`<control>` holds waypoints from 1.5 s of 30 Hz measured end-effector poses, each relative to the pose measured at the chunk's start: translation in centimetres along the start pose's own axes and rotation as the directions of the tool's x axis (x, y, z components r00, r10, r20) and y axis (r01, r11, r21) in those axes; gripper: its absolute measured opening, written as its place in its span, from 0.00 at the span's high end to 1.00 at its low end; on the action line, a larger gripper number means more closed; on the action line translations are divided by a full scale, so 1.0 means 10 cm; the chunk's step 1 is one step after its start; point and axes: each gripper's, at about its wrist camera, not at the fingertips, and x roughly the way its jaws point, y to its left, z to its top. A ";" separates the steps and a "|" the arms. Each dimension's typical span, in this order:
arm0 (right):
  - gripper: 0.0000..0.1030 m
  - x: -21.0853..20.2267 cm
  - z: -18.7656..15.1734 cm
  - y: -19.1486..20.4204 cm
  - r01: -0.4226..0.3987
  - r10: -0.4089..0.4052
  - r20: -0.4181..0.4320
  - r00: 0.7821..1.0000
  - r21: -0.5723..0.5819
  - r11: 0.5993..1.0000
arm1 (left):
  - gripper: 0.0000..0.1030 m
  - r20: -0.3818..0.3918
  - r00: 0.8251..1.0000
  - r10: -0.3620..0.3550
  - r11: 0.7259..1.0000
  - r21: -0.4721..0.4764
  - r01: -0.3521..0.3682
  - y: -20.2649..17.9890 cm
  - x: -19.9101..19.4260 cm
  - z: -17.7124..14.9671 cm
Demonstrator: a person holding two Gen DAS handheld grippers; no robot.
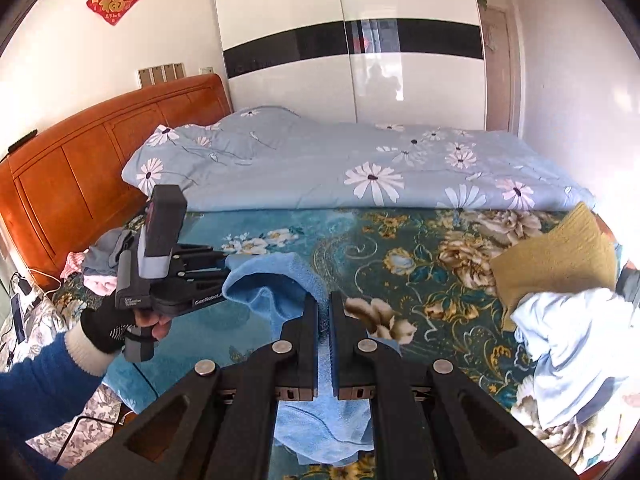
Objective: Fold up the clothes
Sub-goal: 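Hold the sweatshirt up with both grippers and shake it open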
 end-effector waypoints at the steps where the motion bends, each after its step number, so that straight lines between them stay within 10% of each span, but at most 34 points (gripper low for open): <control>1: 0.96 -0.06 0.10 0.05 0.012 -0.012 0.022 1.000 -0.012 1.000 | 0.90 0.031 0.999 0.021 1.000 0.004 -0.021 0.04 -0.16 0.08; 12: 0.96 -0.88 1.01 0.84 0.134 -0.088 0.311 0.946 -0.130 0.982 | 0.91 0.337 0.908 0.250 0.957 0.060 -0.285 0.26 -2.06 0.65; 26: 0.96 -1.58 1.06 1.50 0.112 0.025 0.432 0.901 -0.290 0.951 | 0.91 0.478 0.772 0.419 0.835 0.131 -0.534 0.03 -3.33 0.25; 34: 0.96 -0.83 1.13 1.45 0.065 0.033 0.303 0.952 -0.307 0.950 | 0.91 0.353 0.817 0.455 0.844 0.121 -0.522 0.47 -2.68 0.21; 40: 0.96 0.61 1.03 1.20 0.011 -0.001 0.043 0.999 -0.243 0.970 | 0.91 0.094 0.883 0.460 0.875 0.118 -0.469 1.07 -1.27 -0.01; 45: 0.96 1.94 0.79 0.93 0.006 -0.033 -0.162 0.986 -0.162 0.987 | 0.91 -0.137 0.884 0.447 0.895 0.074 -0.441 1.57 -0.04 -0.44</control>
